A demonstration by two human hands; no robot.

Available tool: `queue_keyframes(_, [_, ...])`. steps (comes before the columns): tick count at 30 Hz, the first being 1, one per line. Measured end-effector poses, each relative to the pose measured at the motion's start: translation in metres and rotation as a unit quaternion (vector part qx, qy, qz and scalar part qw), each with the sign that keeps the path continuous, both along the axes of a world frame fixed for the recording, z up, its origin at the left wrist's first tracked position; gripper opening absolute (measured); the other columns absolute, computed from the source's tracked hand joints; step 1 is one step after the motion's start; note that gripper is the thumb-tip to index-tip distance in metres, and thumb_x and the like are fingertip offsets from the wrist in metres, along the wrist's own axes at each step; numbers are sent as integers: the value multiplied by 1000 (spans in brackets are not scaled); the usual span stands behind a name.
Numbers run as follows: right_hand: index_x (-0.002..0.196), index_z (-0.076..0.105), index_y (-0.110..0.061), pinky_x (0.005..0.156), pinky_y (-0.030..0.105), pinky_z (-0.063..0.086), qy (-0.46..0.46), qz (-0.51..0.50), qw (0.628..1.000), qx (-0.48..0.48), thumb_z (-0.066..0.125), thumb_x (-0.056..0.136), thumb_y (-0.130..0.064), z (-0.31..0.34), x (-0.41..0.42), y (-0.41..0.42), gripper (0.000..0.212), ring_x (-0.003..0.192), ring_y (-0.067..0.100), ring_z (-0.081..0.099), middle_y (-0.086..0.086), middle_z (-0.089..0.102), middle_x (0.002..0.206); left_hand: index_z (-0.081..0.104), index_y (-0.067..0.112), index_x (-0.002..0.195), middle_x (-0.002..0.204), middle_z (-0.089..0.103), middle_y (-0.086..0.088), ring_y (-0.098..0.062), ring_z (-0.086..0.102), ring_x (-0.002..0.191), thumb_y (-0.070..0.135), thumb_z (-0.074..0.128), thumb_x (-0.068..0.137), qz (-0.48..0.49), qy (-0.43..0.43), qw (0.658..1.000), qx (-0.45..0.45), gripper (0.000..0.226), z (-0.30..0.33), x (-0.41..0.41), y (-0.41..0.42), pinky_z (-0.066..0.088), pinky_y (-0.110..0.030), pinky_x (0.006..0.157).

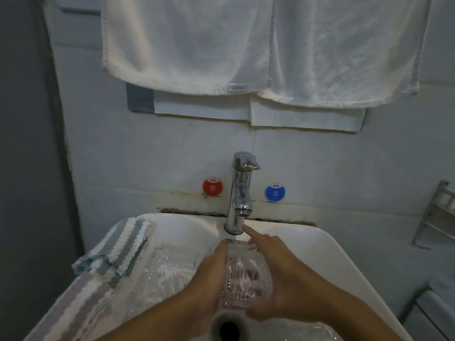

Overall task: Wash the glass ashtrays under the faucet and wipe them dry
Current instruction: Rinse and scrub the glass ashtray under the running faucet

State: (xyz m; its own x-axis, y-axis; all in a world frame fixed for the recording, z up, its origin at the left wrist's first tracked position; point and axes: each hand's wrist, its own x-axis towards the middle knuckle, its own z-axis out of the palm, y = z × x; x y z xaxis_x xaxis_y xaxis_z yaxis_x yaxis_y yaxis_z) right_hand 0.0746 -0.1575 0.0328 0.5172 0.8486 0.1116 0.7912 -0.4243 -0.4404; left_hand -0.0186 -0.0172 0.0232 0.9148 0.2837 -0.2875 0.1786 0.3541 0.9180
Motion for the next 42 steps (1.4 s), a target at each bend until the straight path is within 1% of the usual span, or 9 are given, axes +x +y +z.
queue_keyframes(5, [147,12,-52,106,12,26,50,-29,998,18,73,67,-71,15,-11,1,103,122,-16,25,-42,17,133,68,12,116,94,77,-15,-32,75,87,46,27,108,39,20,998,35,53,-8,3,7,60,-52,83])
queue_keyframes(8, [121,54,-43,94,17,44,-65,-83,969,223,55,82,-75,14,-5,1,51,110,-10,50,-31,53,121,67,9,115,94,76,-19,-36,75,87,45,28,108,54,29,998,23,53,-4,3,10,59,-56,83])
queue_keyframes(11, [100,62,-30,68,16,52,-170,-111,885,420,48,95,-48,22,4,4,24,84,2,63,-17,65,90,69,7,111,92,76,-20,-36,75,84,43,30,108,63,29,998,5,53,1,4,13,61,-51,77])
queue_keyframes(15, [133,57,-21,75,10,54,-251,-79,872,413,50,99,-40,65,8,21,40,95,0,62,-7,59,118,69,8,110,93,76,-20,-38,75,85,41,33,107,56,24,998,8,49,8,1,14,60,-53,79])
queue_keyframes(18, [137,60,-19,87,24,59,-300,-47,884,355,50,99,-34,84,13,36,42,107,8,63,-1,59,134,70,9,109,91,76,-20,-37,75,83,39,34,107,59,21,998,11,47,11,-1,15,60,-54,79])
queue_keyframes(22, [125,69,-12,93,38,58,-362,-30,878,310,51,96,-26,89,15,48,38,109,22,70,7,71,123,71,11,108,93,77,-18,-36,75,86,39,34,106,58,18,998,18,46,14,-2,14,58,-58,84])
queue_keyframes(31, [110,76,-6,91,24,49,-414,-37,848,327,76,80,-2,85,23,59,30,89,20,76,9,77,106,72,9,107,92,77,-18,-35,75,85,39,36,106,66,20,998,14,47,12,0,14,59,-55,81])
queue_keyframes(38, [107,76,-7,80,24,58,-397,-37,847,352,66,89,-7,85,23,62,21,81,19,76,7,78,96,72,9,106,92,77,-18,-36,75,85,38,36,106,74,23,997,11,46,9,1,13,59,-57,82])
queue_keyframes(42, [105,76,-8,78,22,56,-375,-35,853,361,47,92,-24,86,22,64,36,77,19,76,6,78,92,72,9,107,92,77,-19,-37,74,86,37,36,105,73,29,997,14,46,8,1,13,59,-57,82])
